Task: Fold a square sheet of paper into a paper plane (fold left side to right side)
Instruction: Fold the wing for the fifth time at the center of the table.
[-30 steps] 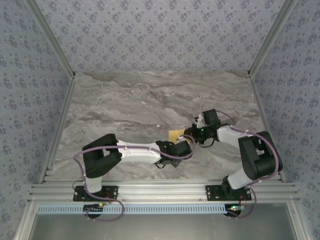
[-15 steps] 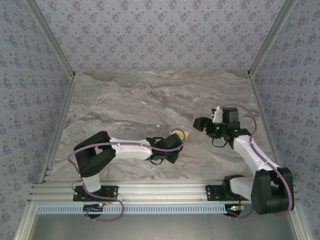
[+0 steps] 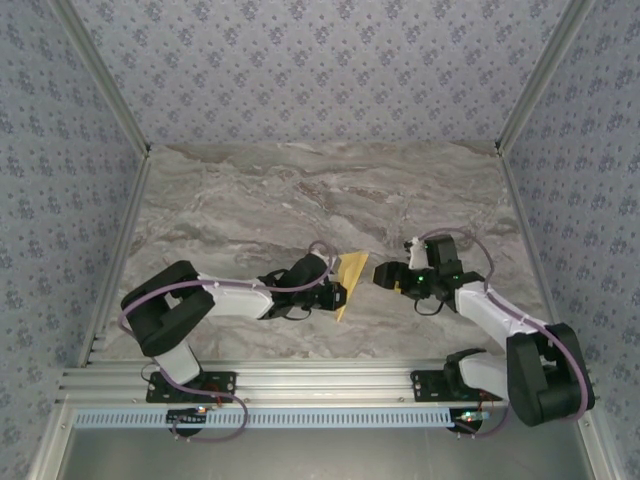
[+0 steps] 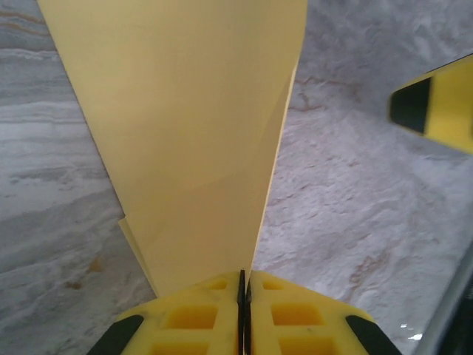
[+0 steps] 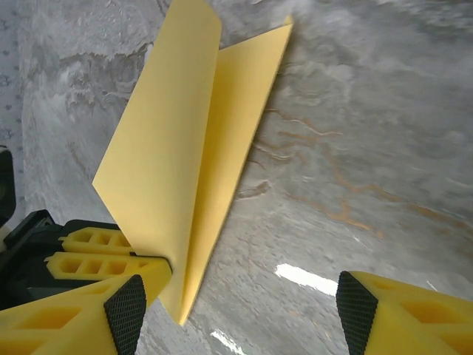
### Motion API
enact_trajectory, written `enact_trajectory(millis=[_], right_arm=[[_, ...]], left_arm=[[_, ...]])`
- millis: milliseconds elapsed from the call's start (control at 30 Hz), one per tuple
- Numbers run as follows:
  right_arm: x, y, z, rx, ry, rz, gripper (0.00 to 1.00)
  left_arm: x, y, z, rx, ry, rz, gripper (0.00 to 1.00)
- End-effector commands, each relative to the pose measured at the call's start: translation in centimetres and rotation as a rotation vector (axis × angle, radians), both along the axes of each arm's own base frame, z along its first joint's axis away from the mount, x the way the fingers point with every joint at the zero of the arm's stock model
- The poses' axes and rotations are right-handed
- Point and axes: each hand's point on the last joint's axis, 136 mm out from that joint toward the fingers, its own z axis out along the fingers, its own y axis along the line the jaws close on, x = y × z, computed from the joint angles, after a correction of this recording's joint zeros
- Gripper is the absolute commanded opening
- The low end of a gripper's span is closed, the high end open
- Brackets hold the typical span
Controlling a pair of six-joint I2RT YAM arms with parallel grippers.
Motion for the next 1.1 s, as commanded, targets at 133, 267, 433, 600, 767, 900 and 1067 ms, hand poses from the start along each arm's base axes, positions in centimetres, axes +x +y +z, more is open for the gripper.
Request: enact_trajectory(millis=[133, 267, 433, 600, 767, 900, 1067], right_arm=[[1.4, 2.3, -0.6, -0.018, -0.034, 0.028, 0.70], [2.1, 2.7, -0.9, -0.035, -0.041, 0.024, 0.66], [2.5, 2.6, -1.1, -0.049, -0.049, 0.010, 0.65], [2.5, 2.6, -1.3, -0.042, -0.052, 0.007, 0.66], [3.1, 2.6, -1.5, -0.048, -0.048, -0.010, 0.64], [3.8, 2.8, -1.6, -0.043, -0.047, -0.026, 0.62], [4.5, 3.1, -1.7, -0.040, -0.046, -0.032, 0.60]], left_arm=[[0.6, -1.7, 1.6, -0.175, 0.071, 0.018, 0.07], [1.0, -1.5, 1.0, -0.206, 0.116, 0.043, 0.06], [0.9, -2.1, 0.2, -0.211, 0.153, 0.033, 0.05], [0.9, -2.2, -0.2, -0.210, 0.162, 0.034, 0.05], [0.9, -2.5, -0.4, -0.215, 0.173, 0.028, 0.04], [0.9, -2.6, -0.4, -0.216, 0.175, 0.025, 0.04], [0.9, -2.7, -0.6, -0.215, 0.182, 0.024, 0.04]])
